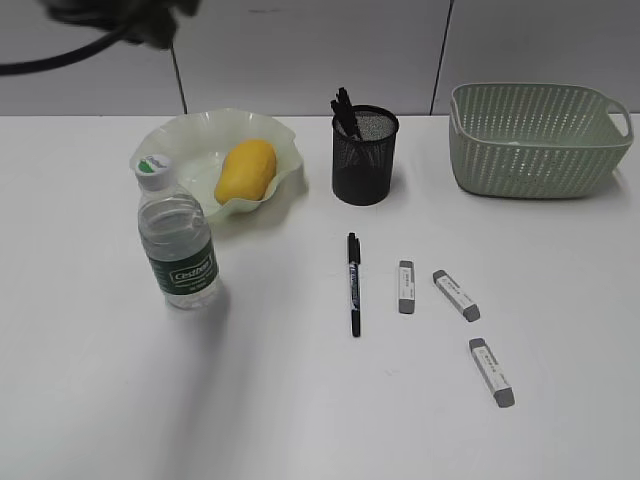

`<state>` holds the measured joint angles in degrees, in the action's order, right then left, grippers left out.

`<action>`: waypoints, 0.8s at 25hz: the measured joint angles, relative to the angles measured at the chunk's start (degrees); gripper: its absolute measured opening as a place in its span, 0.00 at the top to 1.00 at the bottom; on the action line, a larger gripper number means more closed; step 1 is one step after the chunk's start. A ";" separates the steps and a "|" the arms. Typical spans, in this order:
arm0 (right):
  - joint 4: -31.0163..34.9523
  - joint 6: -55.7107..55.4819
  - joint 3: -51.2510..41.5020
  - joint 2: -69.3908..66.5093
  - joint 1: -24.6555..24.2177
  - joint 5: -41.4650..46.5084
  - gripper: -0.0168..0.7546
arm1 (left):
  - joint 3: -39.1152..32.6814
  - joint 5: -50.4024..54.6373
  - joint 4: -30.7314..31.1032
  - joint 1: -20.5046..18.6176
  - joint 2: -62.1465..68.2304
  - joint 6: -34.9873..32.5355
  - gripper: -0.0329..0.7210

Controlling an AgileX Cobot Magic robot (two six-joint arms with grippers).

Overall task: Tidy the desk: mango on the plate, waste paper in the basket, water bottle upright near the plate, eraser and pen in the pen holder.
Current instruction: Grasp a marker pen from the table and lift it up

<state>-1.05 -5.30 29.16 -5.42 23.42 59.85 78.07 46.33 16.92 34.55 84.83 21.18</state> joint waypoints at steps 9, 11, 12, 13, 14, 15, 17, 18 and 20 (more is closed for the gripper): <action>-0.99 0.06 1.57 -13.21 0.00 -9.56 0.64 | -37.70 6.13 -3.57 0.07 -49.32 -0.38 0.50; 0.44 1.26 1.97 -21.88 0.00 -17.41 0.63 | -42.05 8.19 -3.51 0.07 -57.05 -0.38 0.49; 1.60 2.73 2.46 -27.35 0.00 -21.07 0.63 | -43.39 9.17 -3.47 0.07 -60.66 -0.38 0.49; 4.02 4.78 3.38 -33.24 0.00 -23.68 0.63 | -44.67 10.08 -3.22 0.07 -63.77 -0.38 0.49; 6.59 6.90 4.58 -38.27 0.28 -26.26 0.63 | -45.28 11.04 -2.85 0.07 -65.96 -0.38 0.48; 9.41 9.51 6.57 -45.14 0.63 -28.13 0.63 | -45.47 11.43 -1.96 0.07 -68.12 -0.38 0.48; 13.03 12.44 12.02 -56.16 2.43 -30.14 0.63 | -45.66 12.28 -0.26 0.07 -71.44 -0.38 0.48; 13.65 13.23 14.83 -60.65 3.63 -30.70 0.63 | -45.92 13.05 0.34 0.07 -72.52 -0.38 0.48; 14.46 13.80 22.17 -71.02 5.86 -31.38 0.63 | -46.73 14.38 0.48 0.07 -74.89 -0.44 0.48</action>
<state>13.41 8.51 51.34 -76.44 29.28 28.47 31.34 60.71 17.40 34.62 9.94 20.74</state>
